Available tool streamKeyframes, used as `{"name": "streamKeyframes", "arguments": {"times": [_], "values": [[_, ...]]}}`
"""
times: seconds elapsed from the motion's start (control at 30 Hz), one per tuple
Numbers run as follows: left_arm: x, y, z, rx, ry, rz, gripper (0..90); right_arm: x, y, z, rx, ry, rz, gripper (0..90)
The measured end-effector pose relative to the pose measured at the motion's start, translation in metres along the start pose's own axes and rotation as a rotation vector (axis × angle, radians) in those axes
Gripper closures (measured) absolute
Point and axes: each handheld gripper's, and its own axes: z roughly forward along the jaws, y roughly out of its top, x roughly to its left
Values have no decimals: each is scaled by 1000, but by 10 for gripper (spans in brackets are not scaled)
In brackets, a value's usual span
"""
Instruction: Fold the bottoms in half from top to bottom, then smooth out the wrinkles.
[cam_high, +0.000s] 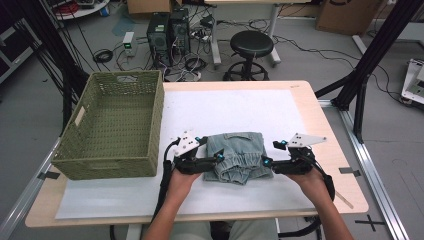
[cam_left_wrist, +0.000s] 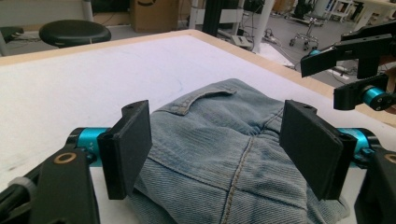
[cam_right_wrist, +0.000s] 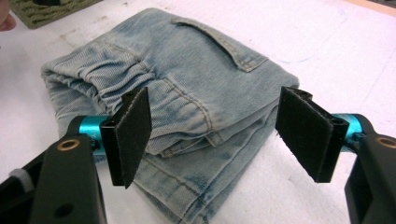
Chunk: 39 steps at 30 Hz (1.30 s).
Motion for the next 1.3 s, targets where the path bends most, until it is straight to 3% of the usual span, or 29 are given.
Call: {"name": "streamKeyframes", "arguments": {"times": [0.4,0.47,0.6,0.8,0.9,0.97,1.07,1.3], "values": [[6,3,-13,-8,41,1,254,-8,-1,-10,-22,-27,15,257],[8,2,-14,-7,25,-10,296,-8,-2,-11,-19,-28,20,258],[8,0,-17,-11,34,-14,298,-9,-7,-9,17,-73,30,261],[8,-6,-19,-13,18,-12,291,-11,-15,-2,52,-69,40,261],[7,-11,-18,11,21,-13,291,-10,-15,-2,46,-68,35,266],[6,-15,-17,32,30,-19,291,-10,-15,-3,40,-73,35,328],[8,-21,-15,65,29,-43,372,-11,-17,-3,42,-59,33,422],[9,-25,-16,78,45,-53,451,-2,-18,10,121,19,-16,606]]}}
